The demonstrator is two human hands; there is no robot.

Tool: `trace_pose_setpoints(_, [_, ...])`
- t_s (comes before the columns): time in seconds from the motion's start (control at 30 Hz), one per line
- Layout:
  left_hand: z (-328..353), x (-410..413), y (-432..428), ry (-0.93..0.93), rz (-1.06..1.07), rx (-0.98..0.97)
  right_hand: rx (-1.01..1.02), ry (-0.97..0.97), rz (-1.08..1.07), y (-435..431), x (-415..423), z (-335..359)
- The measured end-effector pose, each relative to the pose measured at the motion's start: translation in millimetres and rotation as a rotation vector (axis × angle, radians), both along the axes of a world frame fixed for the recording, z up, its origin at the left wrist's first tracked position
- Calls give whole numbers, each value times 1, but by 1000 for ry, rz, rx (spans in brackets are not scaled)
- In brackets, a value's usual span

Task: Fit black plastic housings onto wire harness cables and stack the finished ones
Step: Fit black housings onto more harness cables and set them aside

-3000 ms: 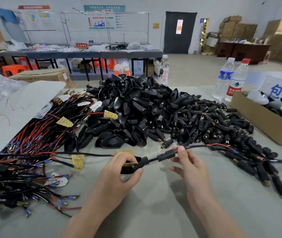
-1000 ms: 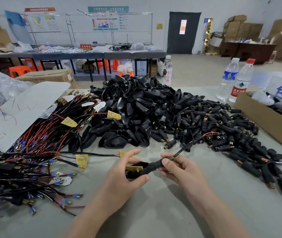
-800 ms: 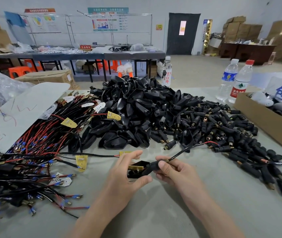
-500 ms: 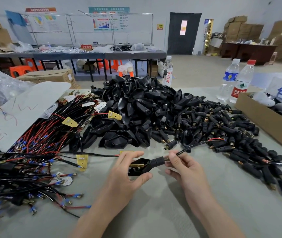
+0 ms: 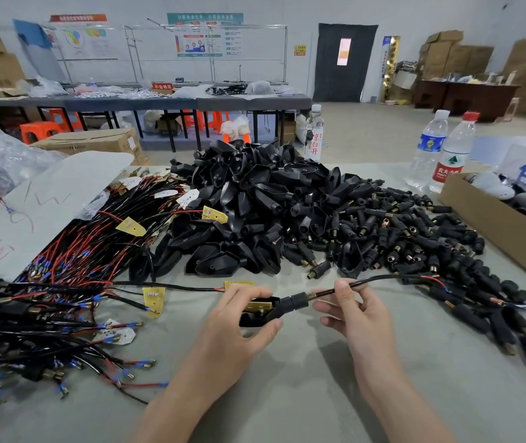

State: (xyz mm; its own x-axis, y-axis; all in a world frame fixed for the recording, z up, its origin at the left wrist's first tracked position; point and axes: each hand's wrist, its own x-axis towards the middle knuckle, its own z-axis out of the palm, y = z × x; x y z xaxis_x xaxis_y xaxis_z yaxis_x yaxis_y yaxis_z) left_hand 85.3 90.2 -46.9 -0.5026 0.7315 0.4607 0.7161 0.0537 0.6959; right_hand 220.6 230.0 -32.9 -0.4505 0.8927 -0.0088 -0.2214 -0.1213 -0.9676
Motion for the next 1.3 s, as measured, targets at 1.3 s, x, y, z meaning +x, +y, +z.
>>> trace_pose_setpoints(1.3, [5, 4, -2, -25, -28, 53, 45, 28, 101, 1, 3, 3])
